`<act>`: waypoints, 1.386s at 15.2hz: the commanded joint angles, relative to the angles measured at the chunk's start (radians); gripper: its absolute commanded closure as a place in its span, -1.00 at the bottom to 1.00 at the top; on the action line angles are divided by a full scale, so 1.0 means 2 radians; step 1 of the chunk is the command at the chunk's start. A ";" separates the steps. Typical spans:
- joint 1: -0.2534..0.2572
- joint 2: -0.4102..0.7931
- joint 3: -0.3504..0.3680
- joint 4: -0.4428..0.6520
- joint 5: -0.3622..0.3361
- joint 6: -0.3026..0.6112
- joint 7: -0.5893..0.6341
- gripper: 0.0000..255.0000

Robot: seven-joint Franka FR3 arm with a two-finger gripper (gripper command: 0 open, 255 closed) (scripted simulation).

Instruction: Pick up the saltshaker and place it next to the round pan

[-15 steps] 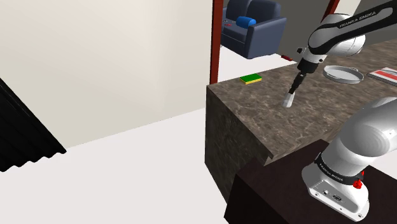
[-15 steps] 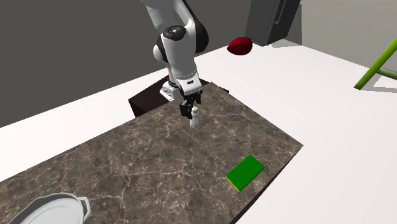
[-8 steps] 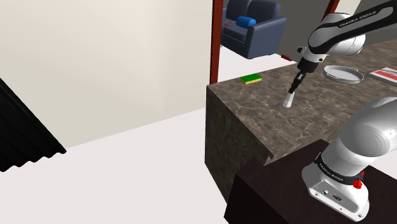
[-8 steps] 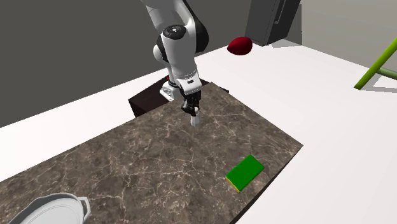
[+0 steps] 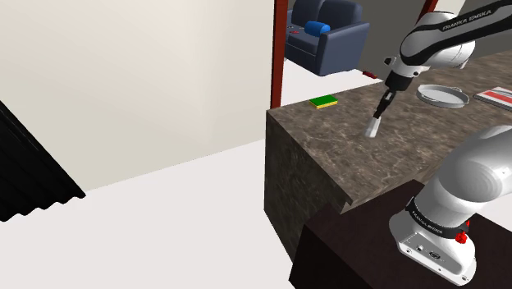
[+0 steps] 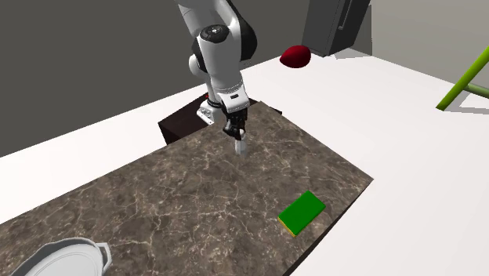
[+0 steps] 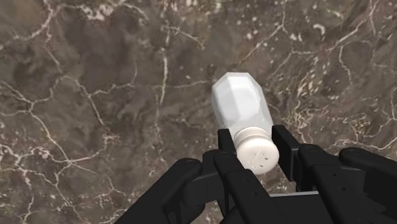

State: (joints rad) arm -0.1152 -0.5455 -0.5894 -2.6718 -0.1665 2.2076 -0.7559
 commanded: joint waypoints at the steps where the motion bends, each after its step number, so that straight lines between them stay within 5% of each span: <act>1: -0.002 -0.008 0.005 0.010 0.000 -0.018 0.002 1.00; 21: -0.003 -0.054 0.046 0.113 0.011 -0.165 0.023 1.00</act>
State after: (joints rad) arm -0.1220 -0.6535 -0.4999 -2.4612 -0.1464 1.8919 -0.7092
